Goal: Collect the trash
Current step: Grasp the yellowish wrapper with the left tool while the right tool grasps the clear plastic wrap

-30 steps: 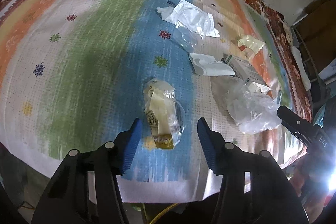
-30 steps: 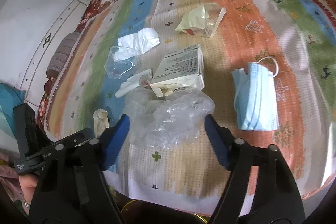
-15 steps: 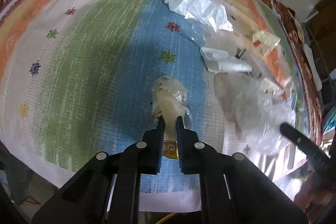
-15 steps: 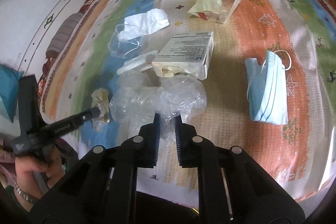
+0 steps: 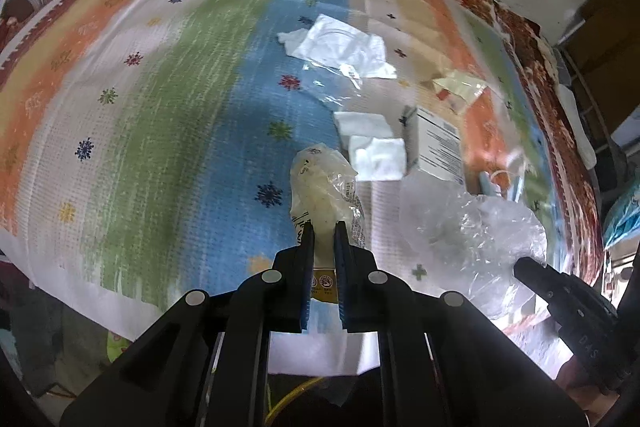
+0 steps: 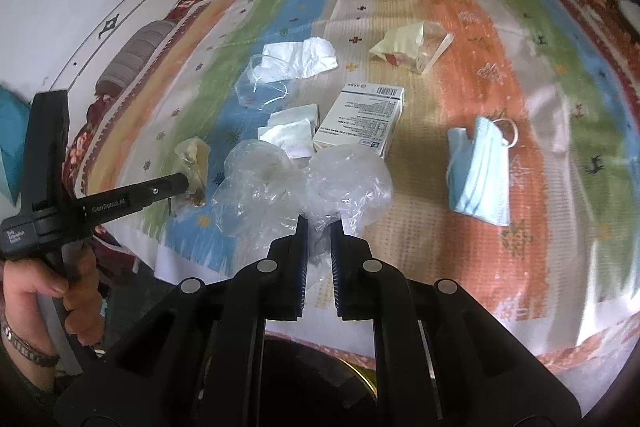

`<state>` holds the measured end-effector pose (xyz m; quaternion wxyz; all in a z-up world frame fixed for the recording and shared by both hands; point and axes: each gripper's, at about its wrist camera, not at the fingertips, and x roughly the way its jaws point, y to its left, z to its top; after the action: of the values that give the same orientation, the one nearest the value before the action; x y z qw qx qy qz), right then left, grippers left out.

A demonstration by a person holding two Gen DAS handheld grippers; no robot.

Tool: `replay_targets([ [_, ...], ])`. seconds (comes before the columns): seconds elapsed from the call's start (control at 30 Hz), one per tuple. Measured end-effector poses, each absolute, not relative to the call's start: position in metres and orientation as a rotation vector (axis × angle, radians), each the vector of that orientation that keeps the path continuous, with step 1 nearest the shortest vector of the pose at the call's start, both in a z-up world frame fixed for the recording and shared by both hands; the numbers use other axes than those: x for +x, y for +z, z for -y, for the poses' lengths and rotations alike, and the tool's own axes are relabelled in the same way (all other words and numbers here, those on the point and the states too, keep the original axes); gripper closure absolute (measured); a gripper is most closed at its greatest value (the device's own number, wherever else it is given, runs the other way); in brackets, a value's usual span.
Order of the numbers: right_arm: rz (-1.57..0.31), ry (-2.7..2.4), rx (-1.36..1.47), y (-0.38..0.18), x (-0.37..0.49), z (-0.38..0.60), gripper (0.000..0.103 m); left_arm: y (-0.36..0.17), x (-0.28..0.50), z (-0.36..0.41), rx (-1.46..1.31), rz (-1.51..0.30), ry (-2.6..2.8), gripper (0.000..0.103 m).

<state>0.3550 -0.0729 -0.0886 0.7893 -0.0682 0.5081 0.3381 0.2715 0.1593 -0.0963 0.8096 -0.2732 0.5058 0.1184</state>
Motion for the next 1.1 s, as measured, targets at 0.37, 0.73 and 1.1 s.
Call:
replay_targets([
  [0.37,-1.003,0.714,-0.213,-0.058,0.328,0.091,0.094,-0.062,0.250,-0.131,-0.571,-1.035,0.191,0.094],
  [0.73,-0.940,0.714,-0.271,-0.038,0.290,0.110,0.094,-0.034,0.230,-0.117,-0.572,-0.988,0.162,0.094],
  [1.1,-0.896,0.707,-0.284,-0.025,0.261,0.125,0.094,-0.018,0.208,-0.102,-0.568,-0.957,0.128,0.094],
])
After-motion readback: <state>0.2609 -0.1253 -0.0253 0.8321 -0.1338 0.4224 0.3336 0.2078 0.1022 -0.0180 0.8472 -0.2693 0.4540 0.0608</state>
